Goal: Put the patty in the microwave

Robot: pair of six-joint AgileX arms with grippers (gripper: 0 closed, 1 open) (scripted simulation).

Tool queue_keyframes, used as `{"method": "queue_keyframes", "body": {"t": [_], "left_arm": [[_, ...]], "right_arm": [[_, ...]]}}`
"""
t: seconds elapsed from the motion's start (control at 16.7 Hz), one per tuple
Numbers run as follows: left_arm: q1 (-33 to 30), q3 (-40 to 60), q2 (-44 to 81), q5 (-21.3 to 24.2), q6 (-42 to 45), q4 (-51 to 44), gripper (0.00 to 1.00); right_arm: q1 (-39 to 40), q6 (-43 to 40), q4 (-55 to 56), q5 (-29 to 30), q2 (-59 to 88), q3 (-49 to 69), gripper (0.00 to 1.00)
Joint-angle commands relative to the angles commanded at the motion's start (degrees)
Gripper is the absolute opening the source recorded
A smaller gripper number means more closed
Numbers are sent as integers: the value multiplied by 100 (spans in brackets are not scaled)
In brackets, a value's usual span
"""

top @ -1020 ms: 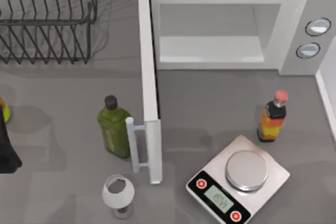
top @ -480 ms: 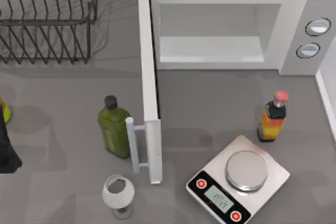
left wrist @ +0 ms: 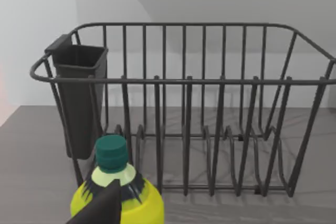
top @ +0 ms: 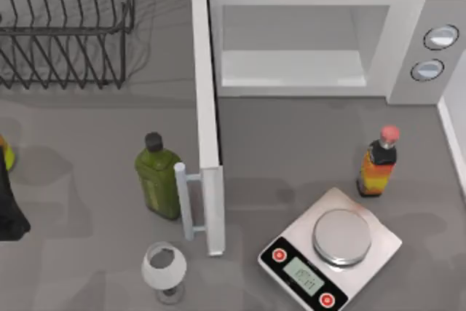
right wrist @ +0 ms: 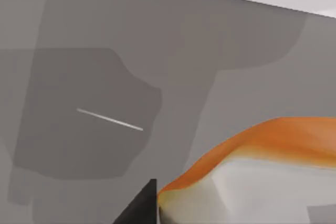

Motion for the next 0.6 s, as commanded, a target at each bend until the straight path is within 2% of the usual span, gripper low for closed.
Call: {"method": "queue_keyframes", "body": {"t": [0.3,0.6], "left_arm": [[0,0,0,0,0,0,100],[0,0,0,0,0,0,100]], "right_arm": [[973,731,1873,727,1283,496,0],[2265,1732,4442,1670,2749,1025,0]]}}
